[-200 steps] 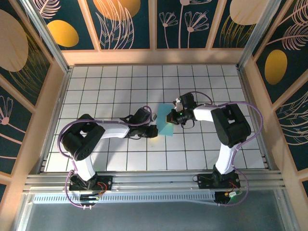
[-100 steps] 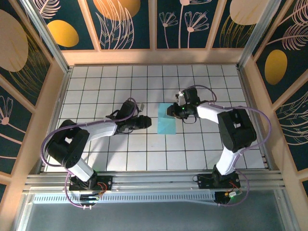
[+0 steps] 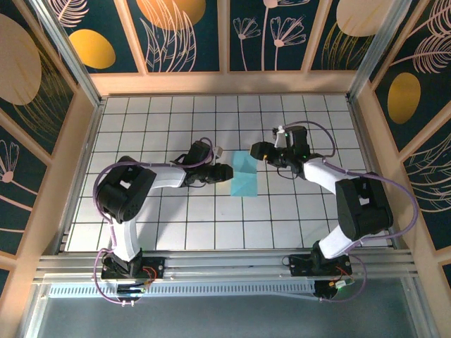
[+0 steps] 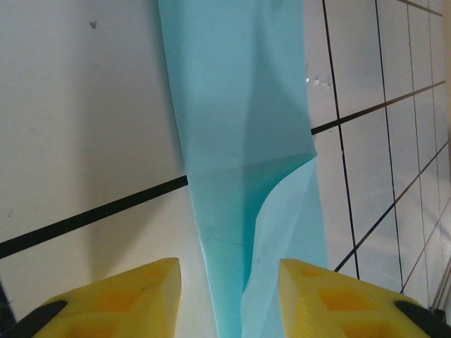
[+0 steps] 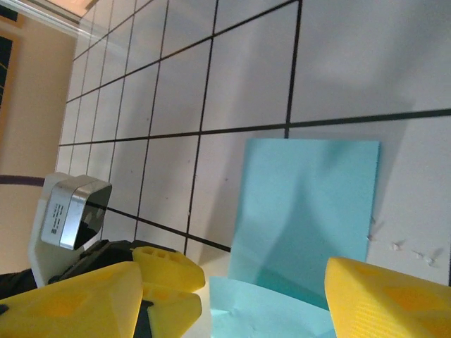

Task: Fold a paper plane with a square sheet of paper (fold left side to right side)
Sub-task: Turn over the paper at the center of the table.

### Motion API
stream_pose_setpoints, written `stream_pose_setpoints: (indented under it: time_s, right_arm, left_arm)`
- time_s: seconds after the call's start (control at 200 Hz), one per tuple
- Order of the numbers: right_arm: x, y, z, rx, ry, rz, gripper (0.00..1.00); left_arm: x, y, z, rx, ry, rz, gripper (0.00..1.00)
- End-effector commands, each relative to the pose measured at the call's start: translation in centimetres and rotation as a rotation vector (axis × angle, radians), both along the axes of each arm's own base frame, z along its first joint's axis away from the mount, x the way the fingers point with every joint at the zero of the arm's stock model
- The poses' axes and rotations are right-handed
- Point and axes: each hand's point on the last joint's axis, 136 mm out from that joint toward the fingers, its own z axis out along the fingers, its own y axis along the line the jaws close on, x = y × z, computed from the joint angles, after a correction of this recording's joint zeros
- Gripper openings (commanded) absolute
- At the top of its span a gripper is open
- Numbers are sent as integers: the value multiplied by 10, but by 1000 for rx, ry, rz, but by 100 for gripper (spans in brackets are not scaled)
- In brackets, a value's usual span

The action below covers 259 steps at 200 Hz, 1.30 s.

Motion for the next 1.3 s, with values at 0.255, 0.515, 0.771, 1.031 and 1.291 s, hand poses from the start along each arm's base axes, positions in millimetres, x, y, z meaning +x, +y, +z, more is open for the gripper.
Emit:
stream_pose_setpoints:
  time_s: [0.255,0.515,0.771,1.031,1.291]
  right_arm:
    - [-7,1,2,34,-11,26,69]
    - [-16,6,-8,56,29,58,67]
    - [-30,7,-19,46,68,86,61]
    - [-45,23,-29,105,103,117,58]
    - [-48,46,-36,157,126,133,58]
  left_arm:
    - [11,-25,13,-106,-39,-70,21]
    - [12,-23,15,-113,-54,-53,7]
    - [7,-10,42,-180,-112,33,0]
    - [-1,-7,56,-275,-106,69,0]
    - [-5,-4,52,-294,-91,88,0]
